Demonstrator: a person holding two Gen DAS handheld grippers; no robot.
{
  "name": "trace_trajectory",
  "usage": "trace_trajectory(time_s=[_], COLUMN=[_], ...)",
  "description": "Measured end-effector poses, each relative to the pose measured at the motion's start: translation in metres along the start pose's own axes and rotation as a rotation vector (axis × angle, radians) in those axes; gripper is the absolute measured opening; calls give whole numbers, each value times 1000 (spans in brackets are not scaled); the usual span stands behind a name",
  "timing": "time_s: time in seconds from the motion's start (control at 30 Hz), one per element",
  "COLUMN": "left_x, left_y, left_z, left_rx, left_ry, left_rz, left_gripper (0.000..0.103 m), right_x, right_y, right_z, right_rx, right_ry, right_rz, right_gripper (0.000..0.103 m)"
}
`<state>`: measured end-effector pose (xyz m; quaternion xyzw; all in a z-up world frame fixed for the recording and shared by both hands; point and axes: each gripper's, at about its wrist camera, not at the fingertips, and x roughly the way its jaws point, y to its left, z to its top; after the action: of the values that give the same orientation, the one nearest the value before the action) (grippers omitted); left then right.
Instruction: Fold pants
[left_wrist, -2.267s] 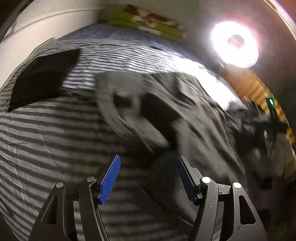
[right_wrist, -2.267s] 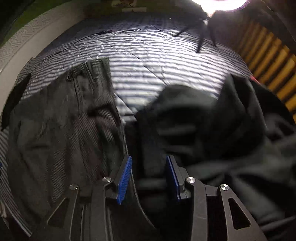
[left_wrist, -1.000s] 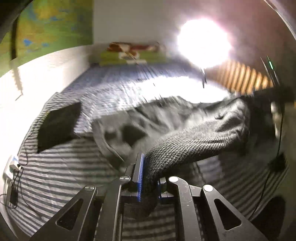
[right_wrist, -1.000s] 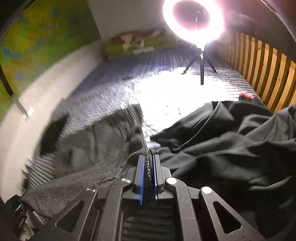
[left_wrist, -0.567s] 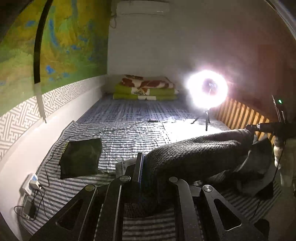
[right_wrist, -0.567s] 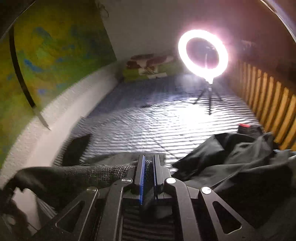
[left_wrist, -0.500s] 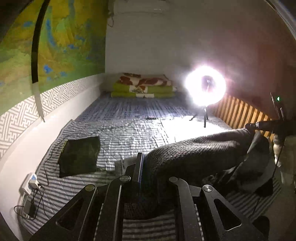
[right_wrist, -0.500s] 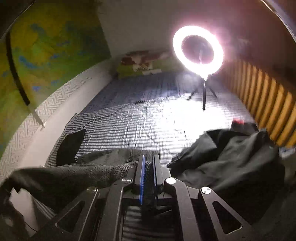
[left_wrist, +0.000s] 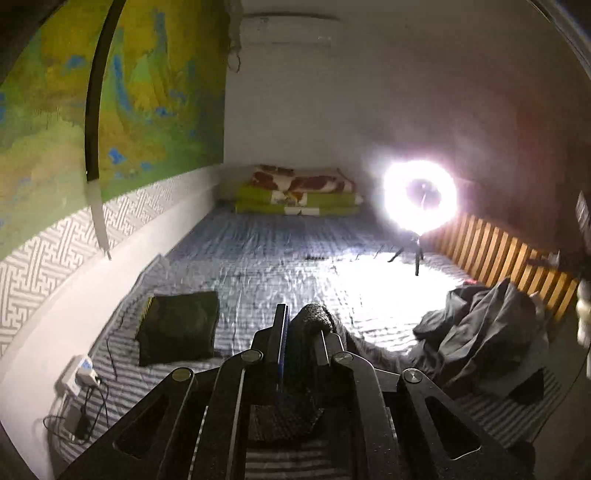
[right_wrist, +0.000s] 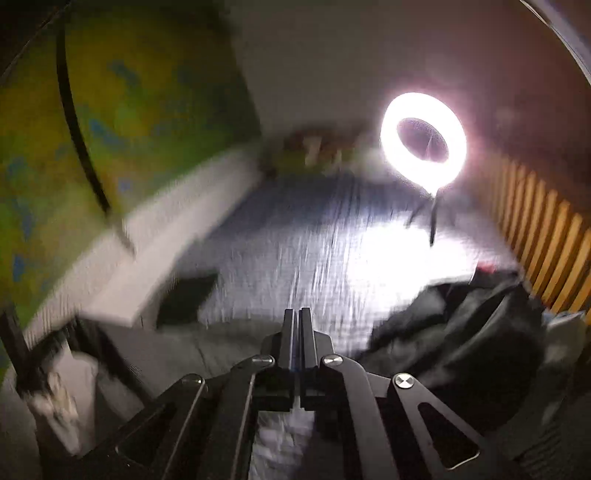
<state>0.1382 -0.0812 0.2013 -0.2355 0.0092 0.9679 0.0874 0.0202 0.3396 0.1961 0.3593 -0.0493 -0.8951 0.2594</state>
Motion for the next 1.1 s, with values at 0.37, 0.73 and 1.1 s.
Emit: trace_trajectory(time_s=[0.37, 0.73, 1.1], left_x=[45, 66, 73], left_y=[53, 107, 143], left_z=[-42, -65, -83], left_rx=[-65, -119, -179], left_ry=[106, 158, 203], left_rz=[71, 129, 155], left_gripper=[8, 9, 8], right_x=[194, 211, 238], right_y=[9, 154, 222], right_z=[-150, -248, -289], right_rx=[87, -257, -540], right_ry=[423, 466, 426], right_rz=[95, 271, 59], right_gripper=[15, 45, 22])
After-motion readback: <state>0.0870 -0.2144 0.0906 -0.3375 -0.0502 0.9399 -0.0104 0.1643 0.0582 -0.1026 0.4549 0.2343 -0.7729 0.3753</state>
